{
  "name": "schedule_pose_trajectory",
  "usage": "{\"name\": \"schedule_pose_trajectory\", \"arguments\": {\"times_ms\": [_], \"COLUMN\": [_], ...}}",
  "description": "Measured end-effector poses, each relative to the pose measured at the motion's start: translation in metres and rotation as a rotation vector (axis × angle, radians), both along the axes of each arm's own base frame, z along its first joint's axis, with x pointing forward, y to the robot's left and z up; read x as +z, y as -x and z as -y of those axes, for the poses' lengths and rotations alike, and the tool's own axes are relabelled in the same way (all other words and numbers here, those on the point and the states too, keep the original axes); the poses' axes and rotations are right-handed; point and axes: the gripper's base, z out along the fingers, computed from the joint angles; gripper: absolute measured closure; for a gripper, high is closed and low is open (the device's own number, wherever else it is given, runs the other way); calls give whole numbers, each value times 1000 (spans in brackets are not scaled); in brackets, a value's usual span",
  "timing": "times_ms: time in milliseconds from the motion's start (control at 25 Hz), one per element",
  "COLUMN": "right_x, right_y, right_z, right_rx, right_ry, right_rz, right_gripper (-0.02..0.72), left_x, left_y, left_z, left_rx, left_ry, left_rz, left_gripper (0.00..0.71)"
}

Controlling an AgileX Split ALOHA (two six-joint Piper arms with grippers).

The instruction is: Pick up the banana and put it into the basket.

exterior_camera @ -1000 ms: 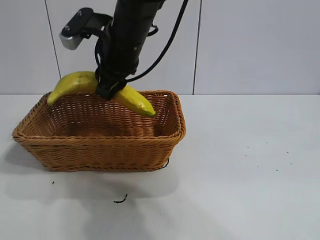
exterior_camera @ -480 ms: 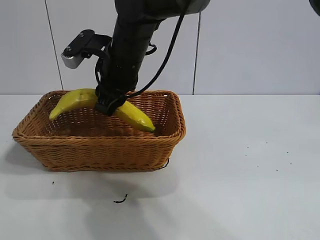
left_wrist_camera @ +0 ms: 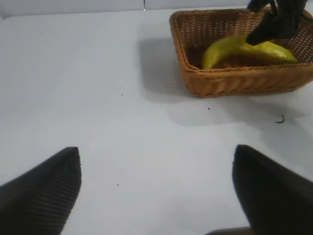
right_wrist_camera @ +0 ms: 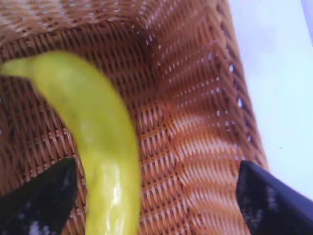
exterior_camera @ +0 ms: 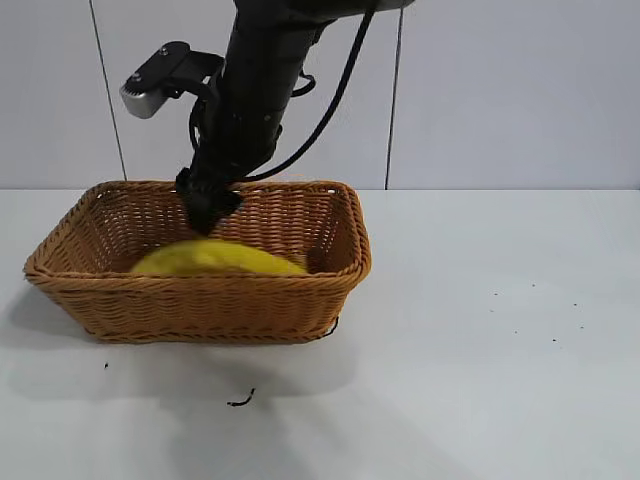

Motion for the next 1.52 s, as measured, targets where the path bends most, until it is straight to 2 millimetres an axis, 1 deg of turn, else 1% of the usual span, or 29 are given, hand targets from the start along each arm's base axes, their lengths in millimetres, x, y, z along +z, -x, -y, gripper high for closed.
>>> {"name": "schedule_pose_trajectory", "arguments": {"times_ms": [80,120,160,200,280,400,520,560,600,800,1000,1120,1280,1400,1520], "right_x": [21,28,33,33,42,41,36,35,34,33,33,32,31,21,2], "right_y": [1,0,-2,-2,-8,-21,-35,-41,-44,-56,-60,-60,-60,-55,-41], "right_z": [10,16,24,24,44,82,127,155,169,233,283,301,309,308,307], "right_rx": [-62,-110,-171,-171,-304,-522,-732,-845,-898,-1063,-1167,-1195,-1194,-1186,-1184], "right_ry": [-29,-44,-64,-64,-96,-120,-130,-138,-142,-150,-163,-178,-197,-176,-124], "right_rz": [16,10,-1,-1,-38,-124,-208,-245,-260,-285,-286,-299,-320,-359,-442], "right_gripper": [78,78,78,78,78,78,78,78,78,78,78,78,78,78,78], "left_x": [0,0,0,0,0,0,0,0,0,0,0,0,0,0,0], "left_y": [0,0,0,0,0,0,0,0,0,0,0,0,0,0,0], "left_z": [0,0,0,0,0,0,0,0,0,0,0,0,0,0,0], "left_rx": [0,0,0,0,0,0,0,0,0,0,0,0,0,0,0], "left_ry": [0,0,0,0,0,0,0,0,0,0,0,0,0,0,0], "left_rz": [0,0,0,0,0,0,0,0,0,0,0,0,0,0,0], "left_gripper": [75,75,75,75,75,75,75,75,75,75,75,75,75,75,75]}}
